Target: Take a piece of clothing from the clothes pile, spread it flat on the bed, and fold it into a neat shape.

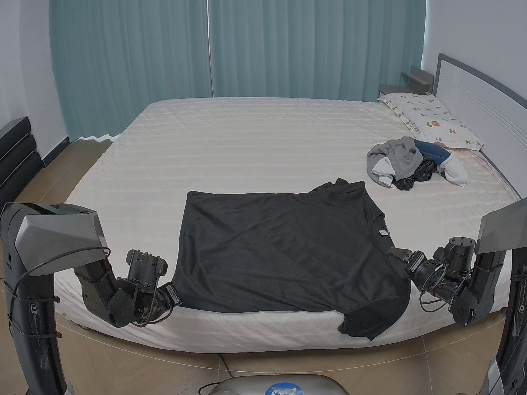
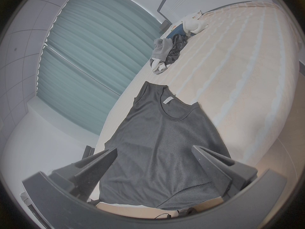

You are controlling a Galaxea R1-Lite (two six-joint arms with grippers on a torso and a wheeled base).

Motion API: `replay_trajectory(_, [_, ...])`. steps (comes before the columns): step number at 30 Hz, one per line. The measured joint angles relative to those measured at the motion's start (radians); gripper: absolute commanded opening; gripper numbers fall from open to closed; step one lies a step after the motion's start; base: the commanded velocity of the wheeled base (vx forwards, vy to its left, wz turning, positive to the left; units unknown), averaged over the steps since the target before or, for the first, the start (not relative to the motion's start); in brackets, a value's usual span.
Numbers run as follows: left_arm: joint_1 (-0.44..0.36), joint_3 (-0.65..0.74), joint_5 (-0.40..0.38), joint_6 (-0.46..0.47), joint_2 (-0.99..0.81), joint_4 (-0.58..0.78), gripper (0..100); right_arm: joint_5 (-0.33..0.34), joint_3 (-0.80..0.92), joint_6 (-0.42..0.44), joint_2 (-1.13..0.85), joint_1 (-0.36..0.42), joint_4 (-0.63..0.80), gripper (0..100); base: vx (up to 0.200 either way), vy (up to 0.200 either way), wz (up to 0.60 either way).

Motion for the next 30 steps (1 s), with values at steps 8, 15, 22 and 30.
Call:
replay_trajectory(8, [0.016,0.026,0.012,0.056,0.001,0.004,0,0.0,0.002,0.0,0.0,-0.001,0.0,100,0.0,0.0,0.0])
replay_trajectory(15, [0.02,0.029,0.023,0.057,0.003,0.002,0,0.0,0.004,-0.001,0.0,-0.003,0.001,100,0.0,0.0,0.0])
replay_trajectory(22, [0.025,0.034,0.023,0.071,0.004,0.004,0,-0.001,0.004,-0.008,-0.004,-0.018,0.002,100,0.0,0.0,0.0])
replay_trajectory(30, [0.025,0.036,0.023,0.071,0.005,0.003,100,0.003,-0.019,-0.05,-0.001,-0.075,0.045,100,0.0,0.0,0.0])
